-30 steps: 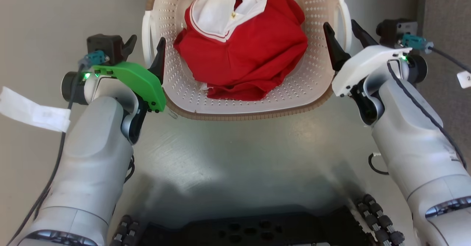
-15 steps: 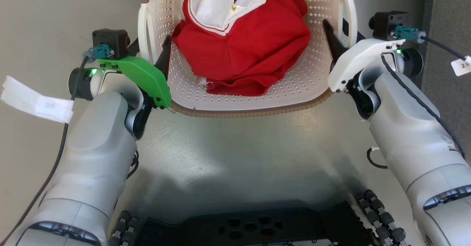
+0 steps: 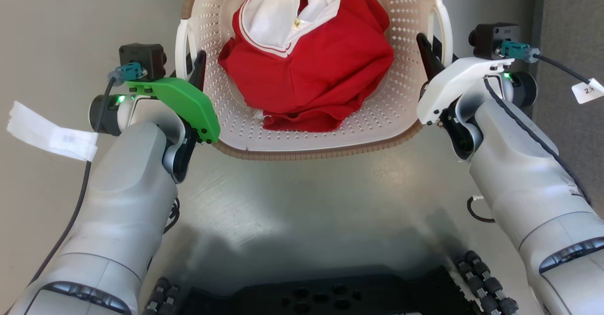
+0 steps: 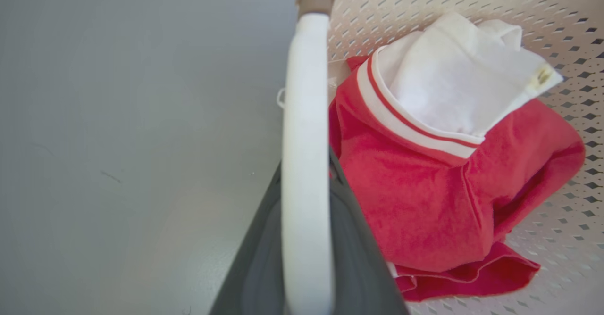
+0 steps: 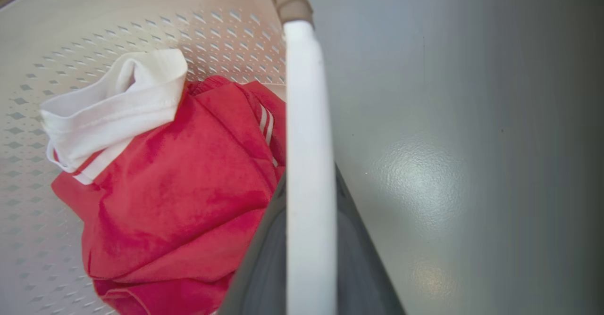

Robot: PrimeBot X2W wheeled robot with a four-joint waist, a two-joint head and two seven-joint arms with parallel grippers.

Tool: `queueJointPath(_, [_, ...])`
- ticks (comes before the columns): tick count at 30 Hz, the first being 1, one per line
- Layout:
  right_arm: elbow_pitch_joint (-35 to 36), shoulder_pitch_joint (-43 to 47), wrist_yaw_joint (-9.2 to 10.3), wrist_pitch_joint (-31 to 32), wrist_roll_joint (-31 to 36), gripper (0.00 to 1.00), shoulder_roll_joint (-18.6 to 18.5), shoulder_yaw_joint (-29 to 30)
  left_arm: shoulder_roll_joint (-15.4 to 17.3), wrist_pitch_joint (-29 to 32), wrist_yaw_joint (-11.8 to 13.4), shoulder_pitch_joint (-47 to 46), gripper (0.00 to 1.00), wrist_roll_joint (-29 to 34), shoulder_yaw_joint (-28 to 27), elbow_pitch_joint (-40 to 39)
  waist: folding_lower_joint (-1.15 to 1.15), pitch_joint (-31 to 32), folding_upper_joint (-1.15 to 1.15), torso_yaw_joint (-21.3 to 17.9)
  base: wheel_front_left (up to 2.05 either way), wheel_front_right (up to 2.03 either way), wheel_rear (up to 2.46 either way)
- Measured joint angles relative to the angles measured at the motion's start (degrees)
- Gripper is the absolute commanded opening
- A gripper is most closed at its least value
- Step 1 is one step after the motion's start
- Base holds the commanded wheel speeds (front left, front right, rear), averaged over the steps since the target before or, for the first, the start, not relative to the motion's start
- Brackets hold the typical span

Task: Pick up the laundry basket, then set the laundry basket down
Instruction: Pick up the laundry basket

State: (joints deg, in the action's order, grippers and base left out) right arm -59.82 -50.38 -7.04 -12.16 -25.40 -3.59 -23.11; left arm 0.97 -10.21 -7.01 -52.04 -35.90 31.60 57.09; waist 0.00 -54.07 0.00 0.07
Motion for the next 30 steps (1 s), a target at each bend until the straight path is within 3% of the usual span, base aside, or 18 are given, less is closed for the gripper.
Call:
queueJointPath(13, [-2.0, 0.8, 0.0, -0.3, -4.0, 0.0, 0.0, -4.2, 0.0, -0.5, 0.0, 1.5, 0.0, -5.0, 2.8, 2.0, 0.0, 6.9, 0.0, -0.3, 0.0, 0.0, 0.0])
queueJointPath(30, [-3.2, 6.6, 0.01, 5.8, -10.8, 0.0, 0.0, -9.4, 0.1, 3.7, 0.0, 7.5, 0.0, -10.1, 7.5, 3.9, -0.01, 20.1, 0.0, -1.2, 0.0, 0.0, 0.0])
